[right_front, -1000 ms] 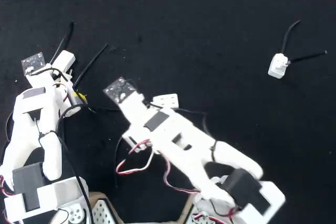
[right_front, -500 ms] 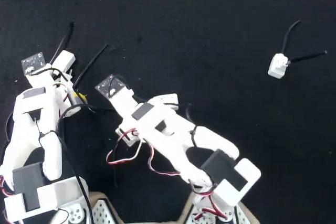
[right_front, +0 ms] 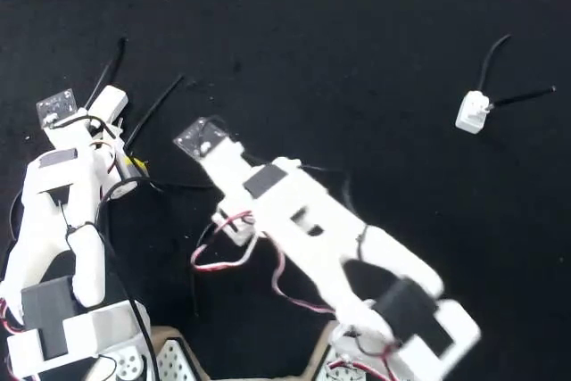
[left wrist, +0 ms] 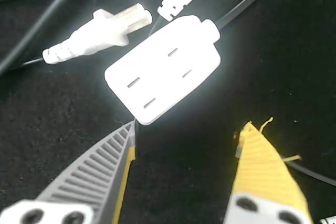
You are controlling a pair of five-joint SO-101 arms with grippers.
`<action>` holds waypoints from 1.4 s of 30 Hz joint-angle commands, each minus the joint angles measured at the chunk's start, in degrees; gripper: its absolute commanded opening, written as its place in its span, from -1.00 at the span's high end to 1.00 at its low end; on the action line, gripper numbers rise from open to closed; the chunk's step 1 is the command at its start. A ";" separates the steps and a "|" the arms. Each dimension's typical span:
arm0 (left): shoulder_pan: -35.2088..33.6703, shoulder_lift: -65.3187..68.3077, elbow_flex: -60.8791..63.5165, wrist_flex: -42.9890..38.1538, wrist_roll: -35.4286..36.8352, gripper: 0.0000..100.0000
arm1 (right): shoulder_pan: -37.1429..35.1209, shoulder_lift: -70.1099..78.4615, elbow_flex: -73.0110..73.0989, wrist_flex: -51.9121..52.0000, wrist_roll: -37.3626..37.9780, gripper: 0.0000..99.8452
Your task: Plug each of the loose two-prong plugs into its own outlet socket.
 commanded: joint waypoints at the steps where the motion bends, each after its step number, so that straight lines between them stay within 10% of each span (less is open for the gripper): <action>1: -0.66 -1.41 -0.66 -0.26 0.70 0.38 | 3.78 -8.48 2.77 7.21 7.74 0.98; 11: -0.66 -1.41 -0.84 -0.26 0.79 0.38 | 11.52 -16.66 12.00 8.00 24.18 0.65; 16: -0.66 -1.41 -0.57 -0.26 0.79 0.38 | 2.90 -16.40 8.31 0.70 11.78 0.42; 24: -0.66 -1.41 -0.48 -0.26 0.70 0.38 | 1.67 -5.14 7.60 -21.01 -21.89 0.72; 35: -0.66 -1.41 -0.48 -0.26 0.62 0.38 | 1.76 8.40 -0.31 -23.47 -23.38 0.37; 42: -0.66 -1.41 -0.48 -0.26 0.62 0.38 | 1.58 14.37 -4.88 -23.38 -30.24 0.50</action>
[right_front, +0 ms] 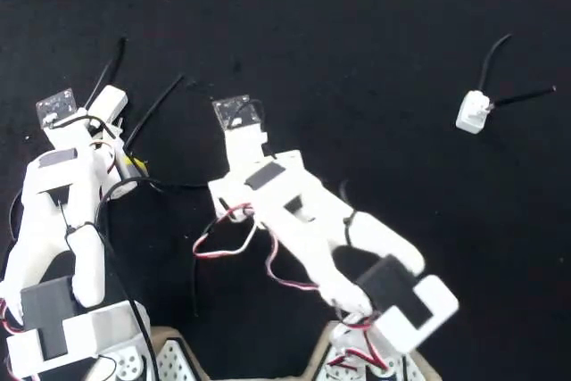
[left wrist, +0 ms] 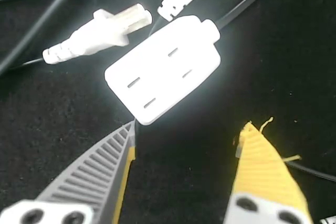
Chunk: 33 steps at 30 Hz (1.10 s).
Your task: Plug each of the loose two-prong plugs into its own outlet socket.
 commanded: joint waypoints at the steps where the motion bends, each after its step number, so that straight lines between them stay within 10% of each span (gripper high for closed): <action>1: -0.66 -1.41 -0.48 -0.26 0.62 0.38 | -0.26 1.19 -4.00 -1.05 -1.67 0.54; 12: -2.77 -1.41 -0.84 -0.26 0.79 0.38 | 0.00 1.63 -5.41 -1.05 3.87 0.98; 33: -2.95 -1.41 -0.92 -0.26 0.79 0.38 | 8.79 -38.20 -11.21 19.52 18.02 0.98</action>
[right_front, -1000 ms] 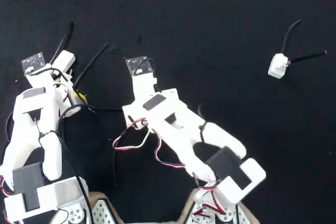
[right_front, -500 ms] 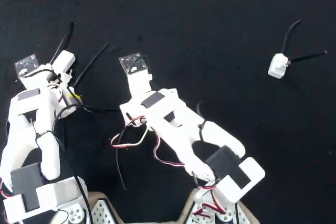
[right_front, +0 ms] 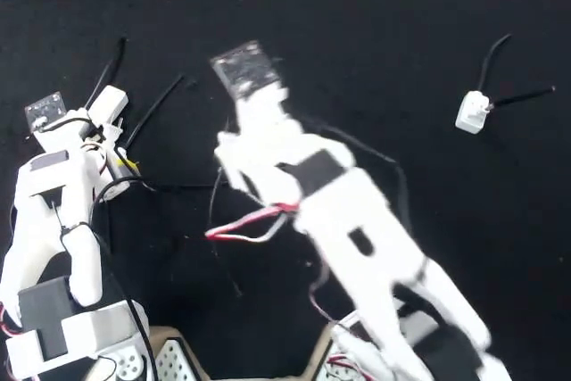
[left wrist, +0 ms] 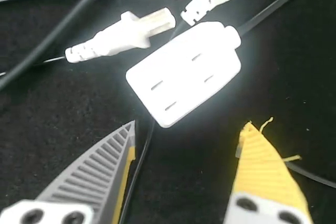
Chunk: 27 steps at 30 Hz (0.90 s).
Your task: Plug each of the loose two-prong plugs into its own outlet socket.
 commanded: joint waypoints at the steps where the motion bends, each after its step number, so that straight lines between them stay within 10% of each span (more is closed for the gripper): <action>1: -0.40 -1.41 -0.92 -0.26 0.79 0.38 | 5.01 -8.92 -3.38 3.96 1.67 0.98; 14: -0.22 -1.41 -0.92 -0.26 0.79 0.38 | 30.42 5.67 -0.92 8.18 33.05 0.98; 21: -0.40 -1.41 -0.66 -0.26 0.79 0.38 | 31.30 21.58 2.51 -3.34 48.70 0.94; 27: -0.13 -1.41 -0.84 -0.26 0.79 0.38 | 29.98 29.32 2.42 -2.55 47.38 0.55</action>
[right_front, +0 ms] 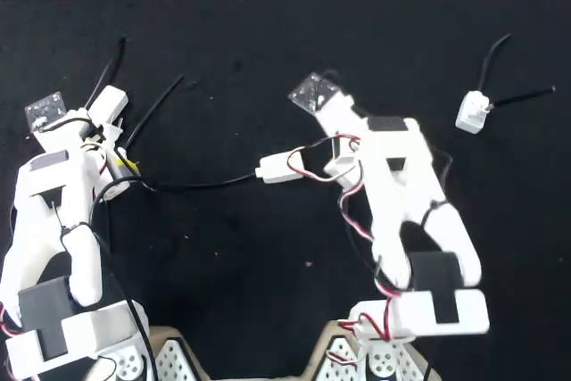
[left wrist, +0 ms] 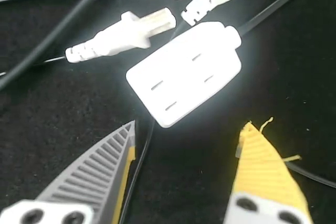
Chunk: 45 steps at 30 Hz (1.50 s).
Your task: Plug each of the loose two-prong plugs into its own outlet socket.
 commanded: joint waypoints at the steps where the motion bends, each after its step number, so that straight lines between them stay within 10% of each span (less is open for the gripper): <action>1: -0.13 -1.41 -0.84 -0.26 0.79 0.38 | -0.44 1.71 -0.57 -0.97 -1.41 0.54; 15: -0.48 -1.41 -0.75 -0.26 0.79 0.38 | 6.24 6.90 -6.73 2.99 -20.13 0.60; 45: -0.48 -1.41 -0.75 -0.26 0.79 0.38 | -2.81 1.80 -9.98 7.03 -23.74 0.60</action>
